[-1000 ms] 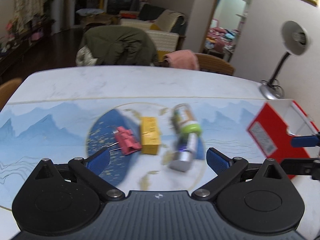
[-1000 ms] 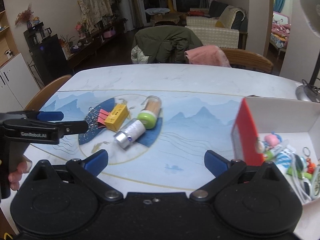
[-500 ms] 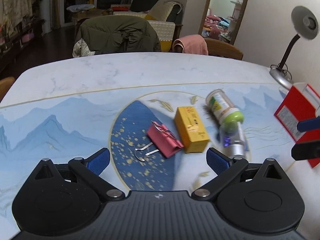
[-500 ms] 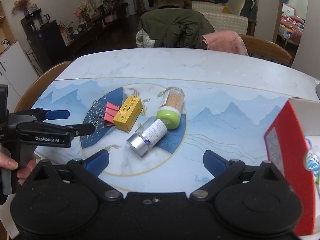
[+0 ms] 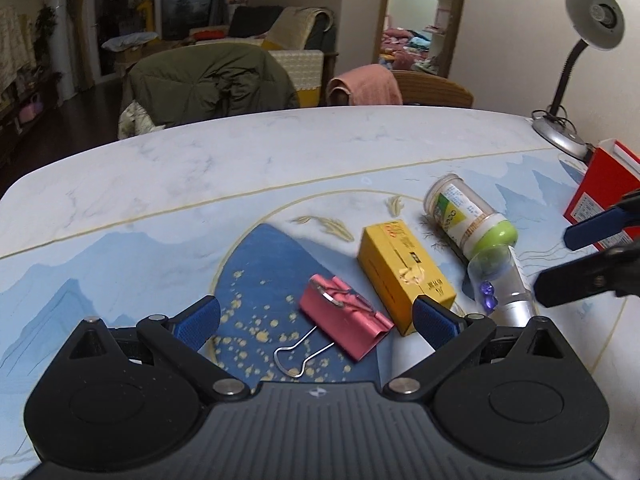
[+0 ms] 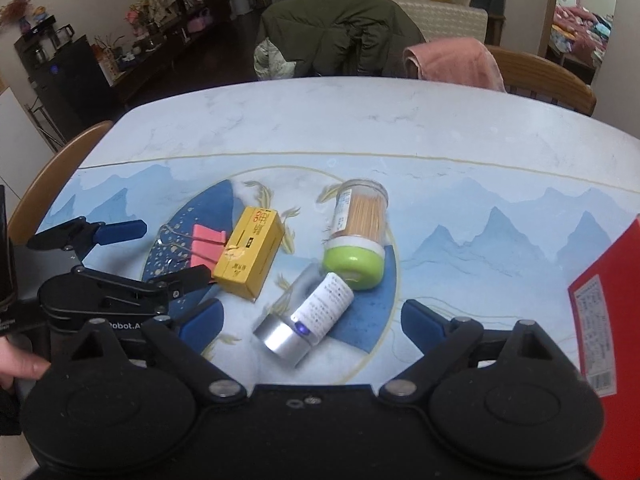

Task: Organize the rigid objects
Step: 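Grasp the pink binder clip with left tool while right tool grasps clear bottle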

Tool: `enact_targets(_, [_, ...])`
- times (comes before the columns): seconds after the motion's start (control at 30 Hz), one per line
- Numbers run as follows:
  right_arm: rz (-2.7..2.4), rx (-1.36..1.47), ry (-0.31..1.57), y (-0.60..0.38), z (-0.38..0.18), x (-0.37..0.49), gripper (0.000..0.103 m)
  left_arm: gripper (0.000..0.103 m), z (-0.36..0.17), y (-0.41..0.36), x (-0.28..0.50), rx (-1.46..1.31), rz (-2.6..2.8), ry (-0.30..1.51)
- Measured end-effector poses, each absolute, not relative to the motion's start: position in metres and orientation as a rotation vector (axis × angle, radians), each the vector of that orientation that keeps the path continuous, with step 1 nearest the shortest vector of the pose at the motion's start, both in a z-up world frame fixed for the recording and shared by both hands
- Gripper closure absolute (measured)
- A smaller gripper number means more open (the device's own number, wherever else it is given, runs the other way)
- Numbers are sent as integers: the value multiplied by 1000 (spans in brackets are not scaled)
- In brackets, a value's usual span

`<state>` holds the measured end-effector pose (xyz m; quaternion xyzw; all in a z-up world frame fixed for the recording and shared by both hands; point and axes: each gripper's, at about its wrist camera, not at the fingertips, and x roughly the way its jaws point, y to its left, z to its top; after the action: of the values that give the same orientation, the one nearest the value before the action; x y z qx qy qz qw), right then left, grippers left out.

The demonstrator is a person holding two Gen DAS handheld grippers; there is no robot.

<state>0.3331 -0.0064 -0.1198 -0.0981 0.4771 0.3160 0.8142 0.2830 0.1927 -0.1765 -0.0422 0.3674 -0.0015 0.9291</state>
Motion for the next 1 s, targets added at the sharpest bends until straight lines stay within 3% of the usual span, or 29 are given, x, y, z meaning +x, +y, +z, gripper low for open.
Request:
enact_targets(0.17, [652, -176, 1064, -2, -133, 344, 19, 1, -179, 189, 286, -48, -70, 740])
enact_targets(0.3, [656, -175, 1080, 2, -139, 347, 22, 12, -183, 190, 288, -34, -110, 749])
enact_targets(0.4, [657, -180, 1094, 6, -145, 349, 26, 13, -185, 191, 291, -34, -114, 749])
enact_targets(0.5, [656, -184, 1108, 9, -150, 351, 27, 35, -187, 189, 294, -22, -125, 756])
enact_targets(0.7, [658, -199, 1118, 15, -157, 353, 29, 43, -189, 185, 291, 2, -123, 745])
enact_targets(1.0, [683, -196, 1132, 13, -159, 352, 52, 45, -187, 179, 286, -4, -92, 755])
